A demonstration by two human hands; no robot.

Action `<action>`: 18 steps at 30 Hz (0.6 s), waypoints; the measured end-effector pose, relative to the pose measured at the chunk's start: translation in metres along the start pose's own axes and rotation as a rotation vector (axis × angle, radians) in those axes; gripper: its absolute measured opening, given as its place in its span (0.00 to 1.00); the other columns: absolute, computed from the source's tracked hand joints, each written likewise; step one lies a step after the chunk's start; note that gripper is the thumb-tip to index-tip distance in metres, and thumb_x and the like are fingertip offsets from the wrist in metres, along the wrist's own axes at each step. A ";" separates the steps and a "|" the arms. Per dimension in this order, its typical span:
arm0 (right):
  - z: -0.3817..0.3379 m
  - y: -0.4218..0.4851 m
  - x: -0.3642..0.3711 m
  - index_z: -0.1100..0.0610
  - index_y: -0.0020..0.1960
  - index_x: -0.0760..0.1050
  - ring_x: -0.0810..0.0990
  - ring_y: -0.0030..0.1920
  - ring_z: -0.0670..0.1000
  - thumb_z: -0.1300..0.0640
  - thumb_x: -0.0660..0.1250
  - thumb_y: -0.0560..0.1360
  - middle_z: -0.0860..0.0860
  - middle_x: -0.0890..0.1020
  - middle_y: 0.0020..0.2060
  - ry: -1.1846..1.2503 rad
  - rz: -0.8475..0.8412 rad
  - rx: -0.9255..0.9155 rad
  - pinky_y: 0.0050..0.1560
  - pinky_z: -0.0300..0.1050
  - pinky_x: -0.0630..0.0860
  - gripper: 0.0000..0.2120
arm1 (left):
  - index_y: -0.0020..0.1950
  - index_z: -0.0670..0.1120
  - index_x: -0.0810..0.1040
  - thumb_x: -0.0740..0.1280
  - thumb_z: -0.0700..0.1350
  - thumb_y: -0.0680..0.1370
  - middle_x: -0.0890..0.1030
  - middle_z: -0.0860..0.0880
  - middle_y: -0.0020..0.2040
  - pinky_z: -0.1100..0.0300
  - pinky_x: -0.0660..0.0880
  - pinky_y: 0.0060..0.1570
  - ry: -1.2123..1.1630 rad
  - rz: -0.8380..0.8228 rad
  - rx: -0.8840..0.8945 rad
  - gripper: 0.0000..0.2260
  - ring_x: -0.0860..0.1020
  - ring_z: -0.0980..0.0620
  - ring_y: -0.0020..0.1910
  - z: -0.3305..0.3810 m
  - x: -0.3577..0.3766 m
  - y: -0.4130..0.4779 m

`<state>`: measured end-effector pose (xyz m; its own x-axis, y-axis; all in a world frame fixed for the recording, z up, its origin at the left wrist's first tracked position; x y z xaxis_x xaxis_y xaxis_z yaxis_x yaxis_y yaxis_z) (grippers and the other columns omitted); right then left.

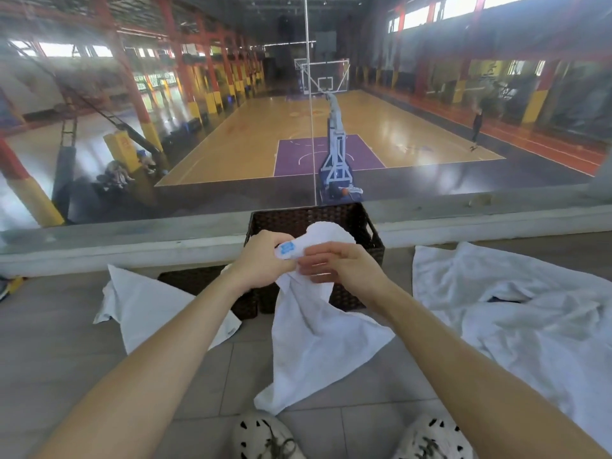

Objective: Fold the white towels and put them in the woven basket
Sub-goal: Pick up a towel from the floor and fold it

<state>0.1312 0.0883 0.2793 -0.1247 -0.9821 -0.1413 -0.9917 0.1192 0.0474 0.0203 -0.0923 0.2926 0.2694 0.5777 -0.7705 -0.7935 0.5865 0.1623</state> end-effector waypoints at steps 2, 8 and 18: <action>0.006 0.010 -0.019 0.53 0.61 0.81 0.85 0.55 0.47 0.63 0.70 0.76 0.49 0.87 0.55 -0.318 0.240 -0.102 0.59 0.52 0.83 0.15 | 0.42 0.54 0.83 0.73 0.38 0.76 0.83 0.53 0.37 0.60 0.70 0.36 -0.006 0.014 0.005 0.10 0.78 0.58 0.35 -0.003 -0.008 -0.001; -0.019 0.042 -0.047 0.37 0.83 0.40 0.59 0.83 0.57 0.36 0.85 0.58 0.47 0.56 0.84 -0.769 0.069 -0.146 0.80 0.62 0.62 0.69 | 0.51 0.57 0.88 0.72 0.40 0.81 0.88 0.58 0.47 0.52 0.79 0.50 -0.035 0.042 0.126 0.11 0.84 0.57 0.49 0.023 -0.056 0.017; -0.121 0.055 -0.073 0.39 0.54 0.80 0.77 0.44 0.42 0.53 0.76 0.77 0.43 0.82 0.47 -0.918 0.017 -0.386 0.46 0.43 0.72 0.11 | 0.55 0.55 0.74 0.78 0.43 0.78 0.83 0.57 0.53 0.57 0.79 0.54 0.025 0.274 0.216 0.16 0.82 0.57 0.56 0.059 -0.155 0.035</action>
<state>0.0897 0.1490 0.4119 -0.2752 -0.4674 -0.8401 -0.9323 -0.0835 0.3518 -0.0167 -0.1278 0.4535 0.0464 0.7178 -0.6947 -0.6999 0.5196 0.4901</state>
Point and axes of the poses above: each hand's wrist, its own y-axis towards the middle knuckle, its own x-axis out of the palm, z = x × y, the point moved 2 cm from there along y, towards the middle knuckle
